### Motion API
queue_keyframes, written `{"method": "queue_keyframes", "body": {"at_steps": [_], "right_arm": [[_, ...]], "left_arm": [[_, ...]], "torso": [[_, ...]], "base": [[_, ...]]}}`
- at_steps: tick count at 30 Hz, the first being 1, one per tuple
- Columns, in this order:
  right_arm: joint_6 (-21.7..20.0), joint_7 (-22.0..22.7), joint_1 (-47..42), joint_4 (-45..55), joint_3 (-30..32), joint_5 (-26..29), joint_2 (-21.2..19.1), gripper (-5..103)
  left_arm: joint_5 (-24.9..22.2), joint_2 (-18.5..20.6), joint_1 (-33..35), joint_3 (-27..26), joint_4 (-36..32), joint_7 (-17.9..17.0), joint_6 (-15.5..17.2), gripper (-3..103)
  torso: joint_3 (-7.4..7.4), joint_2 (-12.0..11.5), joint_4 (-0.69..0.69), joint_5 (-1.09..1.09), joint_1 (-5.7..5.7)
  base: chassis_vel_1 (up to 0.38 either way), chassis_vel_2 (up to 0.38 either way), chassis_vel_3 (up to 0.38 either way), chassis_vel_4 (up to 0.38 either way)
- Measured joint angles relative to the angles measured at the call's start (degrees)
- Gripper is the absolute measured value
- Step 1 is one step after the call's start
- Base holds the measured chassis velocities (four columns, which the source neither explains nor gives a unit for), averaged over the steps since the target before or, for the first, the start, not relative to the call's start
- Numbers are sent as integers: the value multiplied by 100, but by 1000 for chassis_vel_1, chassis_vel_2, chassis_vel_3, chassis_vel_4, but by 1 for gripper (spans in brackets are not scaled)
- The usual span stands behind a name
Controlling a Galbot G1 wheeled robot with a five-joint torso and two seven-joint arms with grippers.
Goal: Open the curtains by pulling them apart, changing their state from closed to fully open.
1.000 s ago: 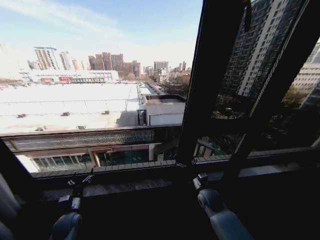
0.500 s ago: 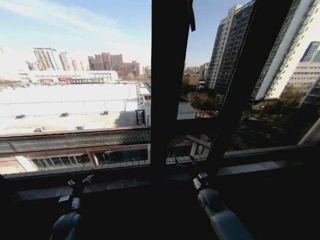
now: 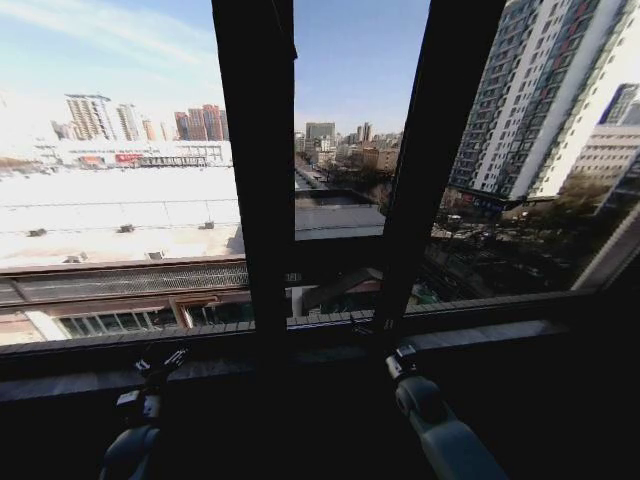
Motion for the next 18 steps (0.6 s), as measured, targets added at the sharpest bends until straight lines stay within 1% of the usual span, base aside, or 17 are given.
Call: {"method": "queue_keyframes", "body": {"at_steps": [3, 6, 11, 18], "right_arm": [[0, 0, 0, 0, 0, 0, 0, 100], [0, 0, 0, 0, 0, 0, 0, 100], [0, 0, 0, 0, 0, 0, 0, 100], [0, 0, 0, 0, 0, 0, 0, 100]], "left_arm": [[0, 0, 0, 0, 0, 0, 0, 100], [0, 0, 0, -1, 0, 0, -1, 100], [0, 0, 0, 0, 0, 0, 0, 100], [0, 0, 0, 0, 0, 0, 0, 100]], "torso": [[1, -1, 0, -5, 1], [0, 0, 1, 0, 0], [1, 0, 0, -4, 0], [1, 0, 0, -2, 1]], "base": [[-350, -352, 349, 362], [-354, -350, 348, 357], [-360, -344, 354, 366], [-345, -336, 348, 345]]}}
